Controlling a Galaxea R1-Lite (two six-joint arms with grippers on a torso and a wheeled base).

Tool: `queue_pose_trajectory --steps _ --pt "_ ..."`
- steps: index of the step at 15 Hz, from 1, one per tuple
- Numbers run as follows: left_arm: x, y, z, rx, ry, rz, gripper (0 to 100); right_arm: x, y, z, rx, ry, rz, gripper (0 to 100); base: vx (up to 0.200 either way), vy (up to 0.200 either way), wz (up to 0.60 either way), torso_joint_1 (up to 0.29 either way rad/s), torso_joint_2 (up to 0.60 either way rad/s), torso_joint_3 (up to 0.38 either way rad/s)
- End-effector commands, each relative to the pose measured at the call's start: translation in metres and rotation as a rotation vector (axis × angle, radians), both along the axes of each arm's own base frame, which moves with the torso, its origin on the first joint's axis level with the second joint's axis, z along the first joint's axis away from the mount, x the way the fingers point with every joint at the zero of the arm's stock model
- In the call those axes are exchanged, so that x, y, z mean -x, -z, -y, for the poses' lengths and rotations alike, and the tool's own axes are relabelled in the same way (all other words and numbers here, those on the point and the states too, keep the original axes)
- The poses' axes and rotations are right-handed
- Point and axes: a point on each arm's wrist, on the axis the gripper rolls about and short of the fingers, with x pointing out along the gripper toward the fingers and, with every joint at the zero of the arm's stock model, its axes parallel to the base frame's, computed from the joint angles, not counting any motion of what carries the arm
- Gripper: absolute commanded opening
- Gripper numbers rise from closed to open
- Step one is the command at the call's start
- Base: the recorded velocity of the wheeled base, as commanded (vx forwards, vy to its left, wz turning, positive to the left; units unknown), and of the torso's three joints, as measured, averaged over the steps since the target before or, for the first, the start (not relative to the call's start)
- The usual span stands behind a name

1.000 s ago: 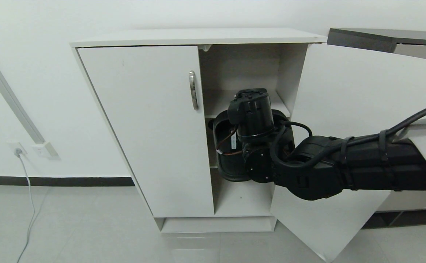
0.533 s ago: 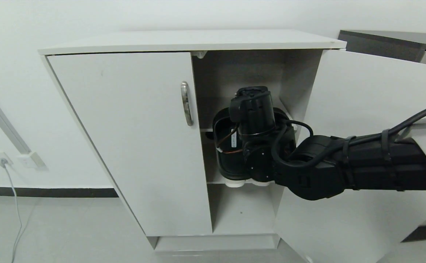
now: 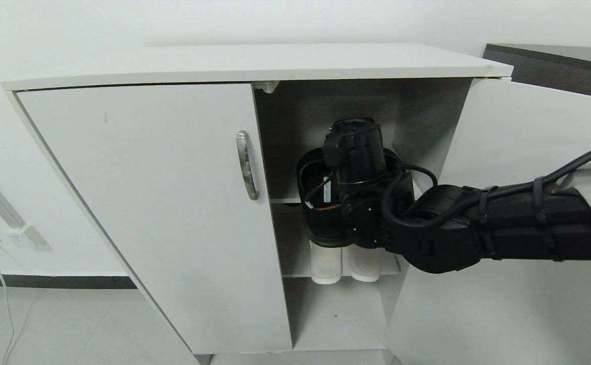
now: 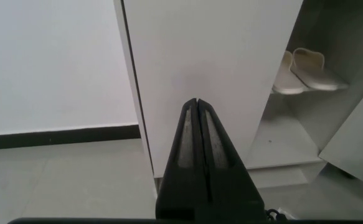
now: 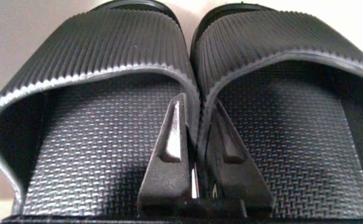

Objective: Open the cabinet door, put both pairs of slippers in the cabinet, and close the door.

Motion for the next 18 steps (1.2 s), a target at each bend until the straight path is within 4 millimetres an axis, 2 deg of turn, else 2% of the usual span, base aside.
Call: queue_pose_trajectory --steps 1,4,10,14,18 --pt "0.000 0.000 0.000 0.000 0.000 -0.001 0 -0.003 -0.002 0.004 -0.008 -0.026 -0.004 0 0.000 0.000 0.00 0.000 0.00 0.000" --pt "0.000 0.000 0.000 0.000 0.000 -0.001 0 -0.015 -0.006 0.007 0.000 -0.049 -0.023 0 0.000 0.000 0.00 0.000 0.00 0.000" --pt "0.000 0.000 0.000 0.002 0.000 0.000 0 -0.055 -0.002 0.004 -0.019 0.011 -0.001 0 0.000 0.000 0.00 0.000 0.00 0.000" --pt "0.000 0.000 0.000 0.002 0.000 -0.001 0 -0.059 -0.006 0.005 -0.016 0.018 -0.005 0 0.000 0.000 0.00 0.000 0.00 0.000" --pt "0.000 0.000 0.000 0.006 -0.002 -0.002 0 -0.065 -0.002 0.003 -0.010 0.026 -0.010 0 0.000 0.000 0.00 0.000 0.00 0.000"
